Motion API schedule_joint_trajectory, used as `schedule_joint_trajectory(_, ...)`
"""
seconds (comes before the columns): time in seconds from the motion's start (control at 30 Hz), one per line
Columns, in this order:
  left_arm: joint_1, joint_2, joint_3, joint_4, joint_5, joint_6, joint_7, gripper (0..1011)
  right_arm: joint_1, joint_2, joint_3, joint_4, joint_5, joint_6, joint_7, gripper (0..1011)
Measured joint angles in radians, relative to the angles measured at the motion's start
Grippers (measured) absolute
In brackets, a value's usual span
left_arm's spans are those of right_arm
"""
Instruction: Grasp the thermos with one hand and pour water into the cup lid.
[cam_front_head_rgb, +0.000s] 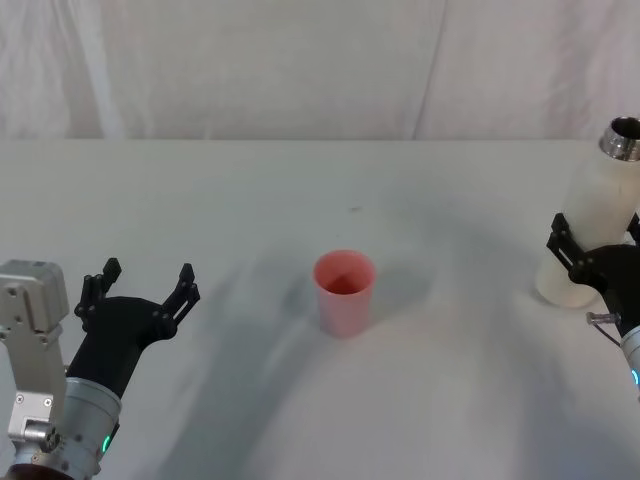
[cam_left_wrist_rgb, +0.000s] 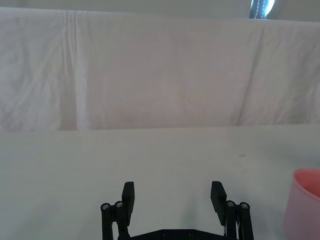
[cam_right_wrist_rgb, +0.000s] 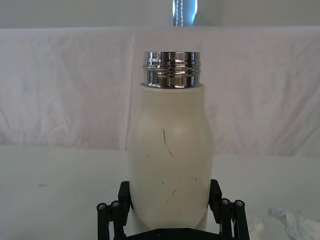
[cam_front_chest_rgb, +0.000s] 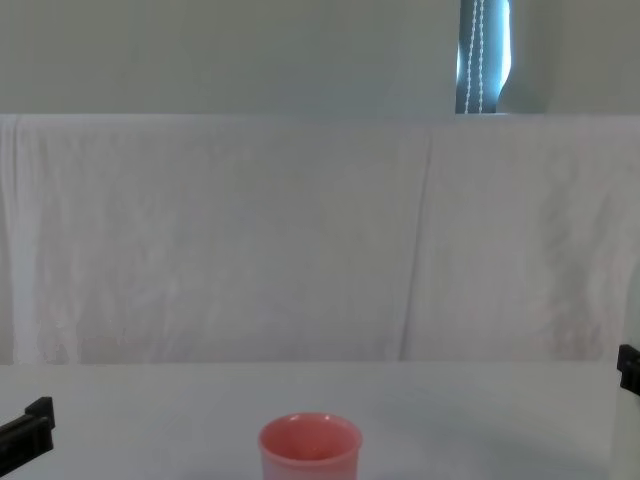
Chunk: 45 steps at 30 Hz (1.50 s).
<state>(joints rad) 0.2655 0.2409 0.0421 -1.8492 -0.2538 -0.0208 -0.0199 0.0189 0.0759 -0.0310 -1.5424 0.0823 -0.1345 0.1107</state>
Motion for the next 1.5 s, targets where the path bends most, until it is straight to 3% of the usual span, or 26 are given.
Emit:
schedule_joint_trajectory(0.8,0.000,0.000,0.000,0.000,0.000,0.000,0.000,1001,-0.005,0.028,-0.028,-0.054,0.018,0.003,0.034,957)
schedule_joint_trajectory(1.23,0.000,0.000,0.000,0.000,0.000,0.000,0.000,1001,-0.015,0.067,-0.077,-0.082,-0.055,-0.010,0.042,957)
schedule_joint_trajectory(1.5,0.000,0.000,0.000,0.000,0.000,0.000,0.000,1001,-0.014,0.076,-0.105,-0.090,-0.073,-0.011,0.054,957)
